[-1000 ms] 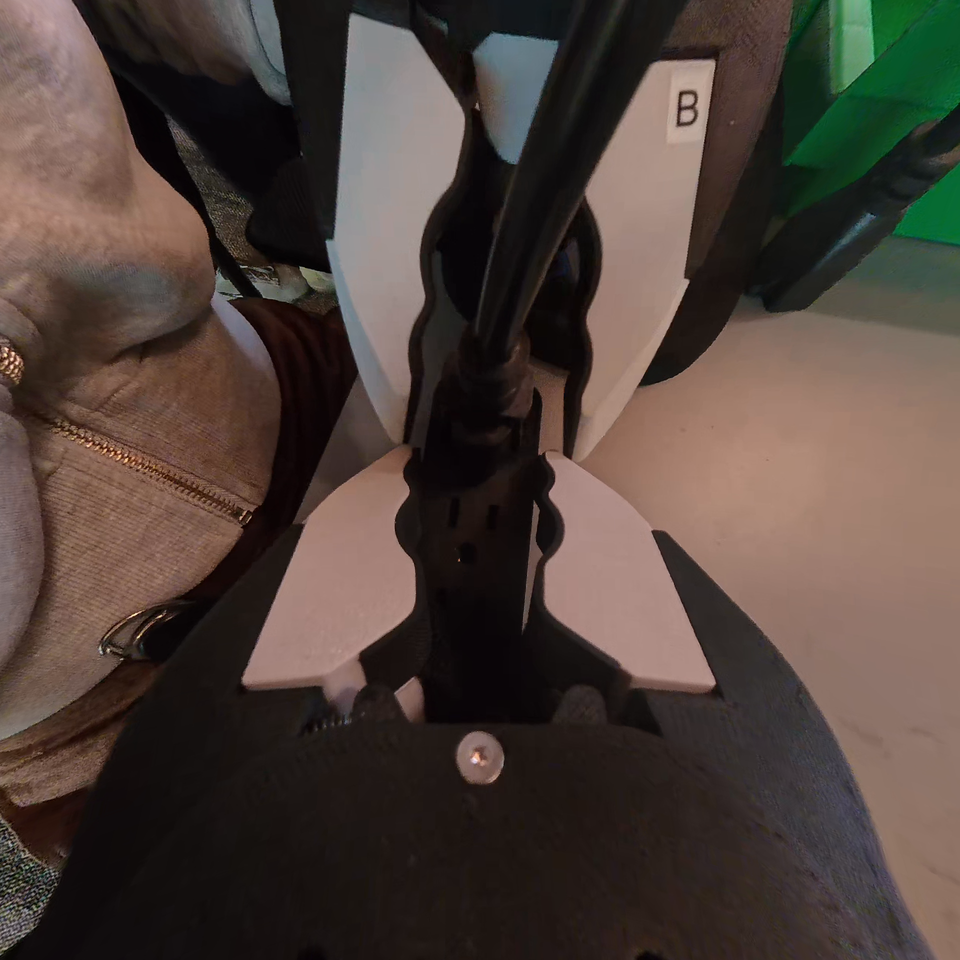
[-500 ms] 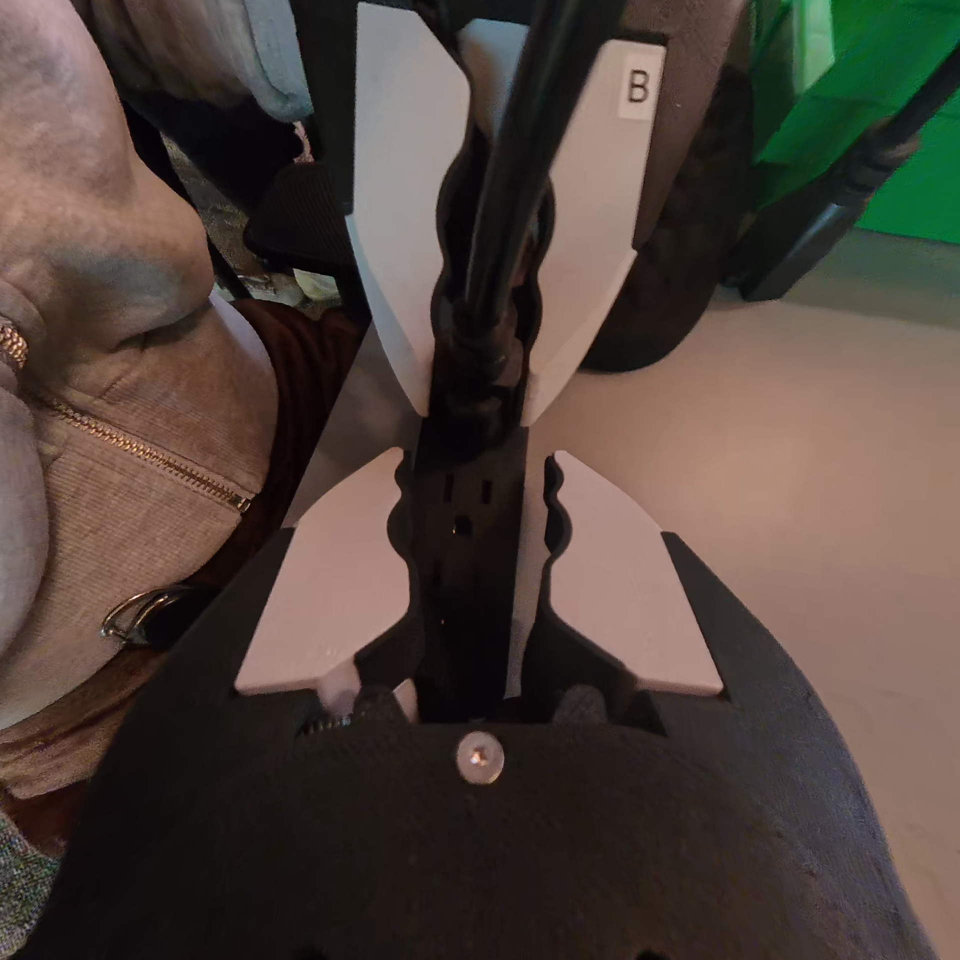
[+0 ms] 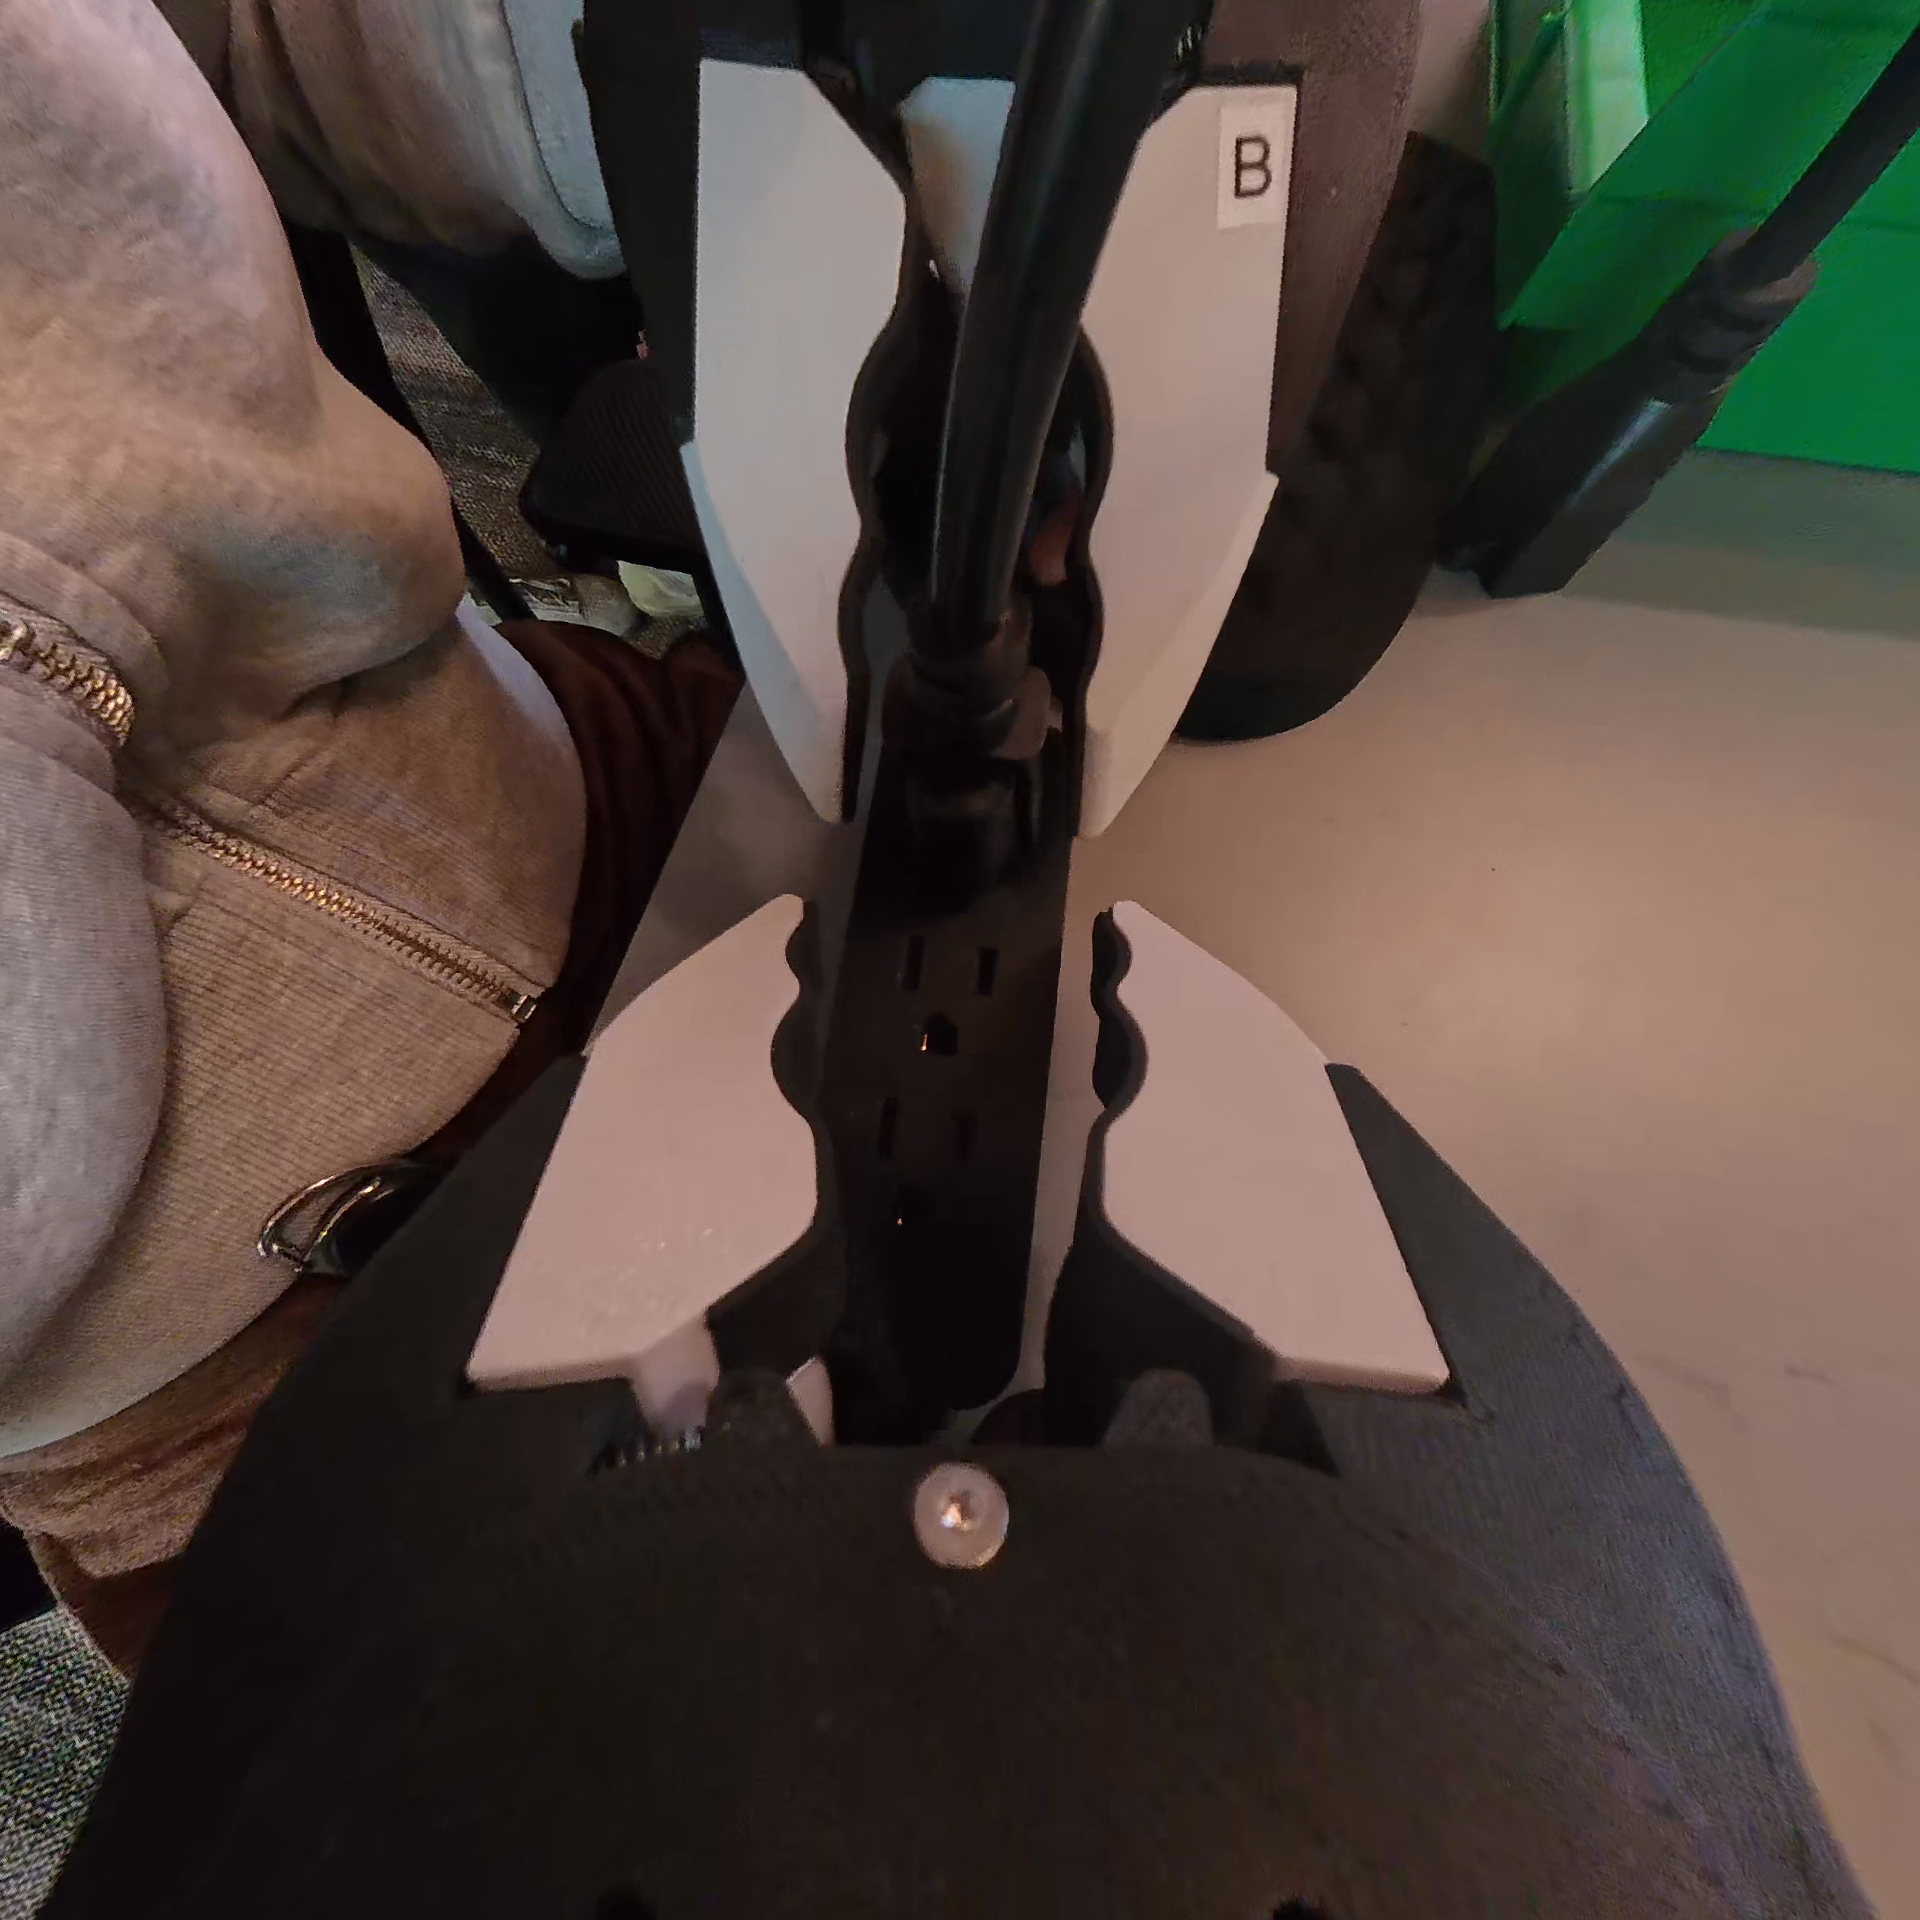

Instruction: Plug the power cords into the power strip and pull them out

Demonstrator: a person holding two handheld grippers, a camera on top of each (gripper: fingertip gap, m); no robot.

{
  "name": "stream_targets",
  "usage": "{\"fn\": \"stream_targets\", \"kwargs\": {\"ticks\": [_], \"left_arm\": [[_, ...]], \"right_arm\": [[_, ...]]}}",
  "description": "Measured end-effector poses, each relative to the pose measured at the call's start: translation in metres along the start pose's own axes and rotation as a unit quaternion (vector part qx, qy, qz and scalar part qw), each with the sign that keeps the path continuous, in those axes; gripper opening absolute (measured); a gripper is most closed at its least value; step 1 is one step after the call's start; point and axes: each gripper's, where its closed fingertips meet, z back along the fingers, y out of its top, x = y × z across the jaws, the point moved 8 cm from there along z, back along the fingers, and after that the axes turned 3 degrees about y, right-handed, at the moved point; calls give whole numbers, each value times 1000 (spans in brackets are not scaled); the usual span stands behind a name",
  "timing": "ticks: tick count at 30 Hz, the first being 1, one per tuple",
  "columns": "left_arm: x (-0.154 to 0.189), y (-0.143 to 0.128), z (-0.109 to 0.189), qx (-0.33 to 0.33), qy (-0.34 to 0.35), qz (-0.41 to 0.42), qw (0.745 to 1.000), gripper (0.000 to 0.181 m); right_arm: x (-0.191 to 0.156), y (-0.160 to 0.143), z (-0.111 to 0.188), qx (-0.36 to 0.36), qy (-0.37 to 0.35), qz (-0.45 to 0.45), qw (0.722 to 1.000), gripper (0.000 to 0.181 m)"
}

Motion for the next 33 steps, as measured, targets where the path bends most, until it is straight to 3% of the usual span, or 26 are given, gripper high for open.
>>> {"fn": "stream_targets", "kwargs": {"ticks": [9,17,23,33], "left_arm": [[-1,0,-2,-19,-13,2,1000,26],[-4,-1,5,9,-17,26,999,25],[3,0,1,-9,-4,-46,999,24],[0,-3,2,-2,-10,-27,1000,25]], "right_arm": [[-3,1,-5,-12,-7,9,1000,43],[-3,1,-5,10,-11,-2,1000,44],[-6,3,-9,-25,-8,14,1000,43],[-6,1,-8,-12,-16,8,1000,44]]}}
